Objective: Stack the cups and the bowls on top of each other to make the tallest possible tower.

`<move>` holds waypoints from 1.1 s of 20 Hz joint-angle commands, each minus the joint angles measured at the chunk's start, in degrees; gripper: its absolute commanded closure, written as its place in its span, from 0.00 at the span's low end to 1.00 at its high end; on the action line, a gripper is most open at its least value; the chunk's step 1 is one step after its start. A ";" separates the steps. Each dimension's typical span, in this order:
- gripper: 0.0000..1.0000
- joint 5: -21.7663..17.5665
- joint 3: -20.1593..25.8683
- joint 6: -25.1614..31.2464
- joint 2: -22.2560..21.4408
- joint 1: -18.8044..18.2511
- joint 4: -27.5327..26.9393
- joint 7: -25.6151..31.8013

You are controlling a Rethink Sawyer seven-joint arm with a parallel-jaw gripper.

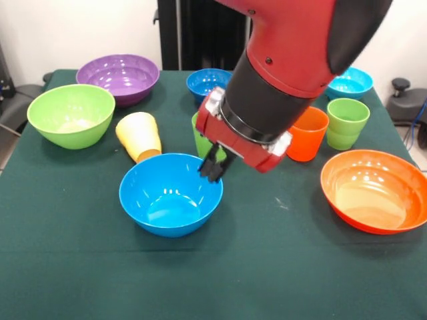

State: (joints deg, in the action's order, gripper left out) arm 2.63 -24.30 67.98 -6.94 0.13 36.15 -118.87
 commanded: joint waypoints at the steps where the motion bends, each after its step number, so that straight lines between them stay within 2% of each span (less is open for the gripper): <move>1: 1.00 3.07 5.37 9.27 6.04 -1.04 -13.06 -5.37; 6: 1.00 7.83 2.48 15.35 11.70 -2.15 -25.00 -5.40; 10: 1.00 12.24 -1.33 15.87 15.35 -3.11 -30.02 -4.80; 16: 1.00 20.26 -7.25 15.00 18.00 -2.96 -32.20 -4.83; 19: 1.00 23.69 -10.48 11.92 20.14 -2.81 -32.78 -5.85; 22: 1.00 28.05 -13.91 11.69 20.98 -3.26 -33.31 -3.92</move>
State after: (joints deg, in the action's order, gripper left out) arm 26.65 -35.24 78.73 11.06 -2.37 5.23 -118.87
